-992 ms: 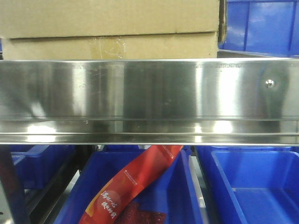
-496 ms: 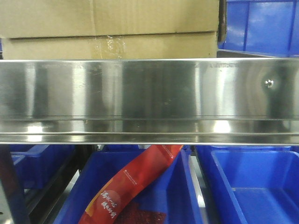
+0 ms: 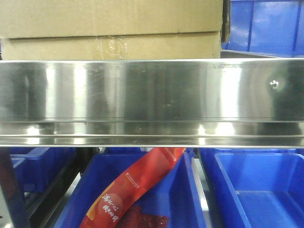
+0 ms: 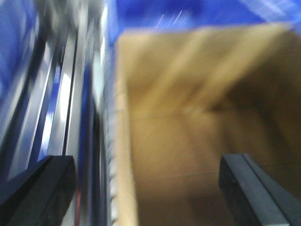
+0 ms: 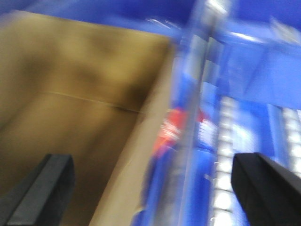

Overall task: Grab carton from right shelf to conveyor
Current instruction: 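Pinch the carton's opposite side walls with left and right grippers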

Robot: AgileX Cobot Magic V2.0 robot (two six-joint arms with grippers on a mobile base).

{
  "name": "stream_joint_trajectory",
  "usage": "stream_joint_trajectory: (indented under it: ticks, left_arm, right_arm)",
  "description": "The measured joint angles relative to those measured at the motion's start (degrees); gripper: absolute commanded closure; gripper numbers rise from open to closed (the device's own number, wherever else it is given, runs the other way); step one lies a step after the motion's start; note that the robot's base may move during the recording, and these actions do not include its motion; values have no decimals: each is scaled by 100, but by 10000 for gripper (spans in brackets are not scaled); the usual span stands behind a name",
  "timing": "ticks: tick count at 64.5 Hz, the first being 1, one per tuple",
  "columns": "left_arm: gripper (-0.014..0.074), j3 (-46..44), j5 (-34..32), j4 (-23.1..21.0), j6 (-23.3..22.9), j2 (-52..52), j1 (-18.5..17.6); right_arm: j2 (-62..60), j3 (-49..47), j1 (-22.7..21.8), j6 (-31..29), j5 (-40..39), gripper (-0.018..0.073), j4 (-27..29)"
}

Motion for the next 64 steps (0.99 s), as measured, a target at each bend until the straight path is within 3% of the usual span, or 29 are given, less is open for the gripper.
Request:
stream_joint_trajectory:
  ticks: [13, 32, 48, 56, 64]
  left_arm:
    - [78, -904, 449, -80, -8, 964, 269]
    - [78, -971, 498, -128, -21, 1687, 293]
    - [82, -971, 435, -128, -21, 1866, 293]
    - [184, -971, 387, -128, -21, 1866, 293]
    - [472, -971, 401, -128, -21, 1880, 293]
  right_arm:
    - [1030, -971, -46, 42, 71, 0, -21]
    - [1844, -1065, -628, 83, 130, 0, 752]
    - [2205, -1065, -666, 83, 130, 6, 1045]
    - [2253, -1065, -666, 83, 130, 159, 1087]
    - [2253, -1065, -666, 83, 130, 470, 1110]
